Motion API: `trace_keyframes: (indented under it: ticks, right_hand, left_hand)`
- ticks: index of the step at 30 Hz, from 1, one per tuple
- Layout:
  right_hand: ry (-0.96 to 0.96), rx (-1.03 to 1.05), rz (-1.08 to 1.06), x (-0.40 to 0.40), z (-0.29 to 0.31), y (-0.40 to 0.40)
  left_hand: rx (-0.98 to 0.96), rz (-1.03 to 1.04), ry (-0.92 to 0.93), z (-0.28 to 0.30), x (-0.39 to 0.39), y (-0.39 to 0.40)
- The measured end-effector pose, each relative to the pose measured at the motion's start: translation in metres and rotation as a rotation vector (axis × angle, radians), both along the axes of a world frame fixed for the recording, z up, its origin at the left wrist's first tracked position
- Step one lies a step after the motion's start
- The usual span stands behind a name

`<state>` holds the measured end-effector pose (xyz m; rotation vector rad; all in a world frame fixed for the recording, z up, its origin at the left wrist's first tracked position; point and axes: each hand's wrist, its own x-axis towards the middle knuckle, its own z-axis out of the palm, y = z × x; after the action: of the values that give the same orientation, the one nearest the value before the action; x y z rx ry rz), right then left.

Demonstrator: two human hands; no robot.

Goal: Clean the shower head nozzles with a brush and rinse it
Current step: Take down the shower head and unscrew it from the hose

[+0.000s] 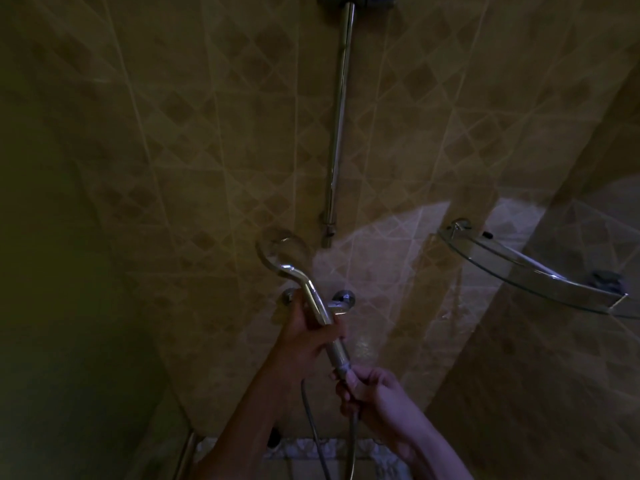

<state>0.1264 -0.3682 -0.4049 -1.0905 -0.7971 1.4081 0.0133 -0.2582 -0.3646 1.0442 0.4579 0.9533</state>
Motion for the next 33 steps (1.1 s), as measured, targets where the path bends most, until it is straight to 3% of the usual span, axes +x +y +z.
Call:
trace_keyframes:
  ticks: [11,19,26,29,33]
  right_hand:
    - [-0.024,-0.022,-0.014,-0.006,0.003,0.009]
    - [0.025,-0.021,-0.041,0.003,0.005,0.01]
    - [0.004,-0.045,-0.013,0.007,0.004,0.009]
    - [-0.053,-0.045,-0.009,0.004,0.004,0.009]
    - [-0.093,-0.039,-0.019,0.002,0.003,0.011]
  left_hand:
    - [-0.142,0.149,-0.064,-0.011,0.022,-0.001]
    - [-0.198,-0.23,-0.216,-0.015,0.005,0.018]
    - [0.017,0.034,0.077,-0.018,0.008,0.02]
    - [0.051,0.1,0.056,-0.019,0.01,0.013]
    - [-0.103,0.122,-0.119,-0.018,0.022,0.001]
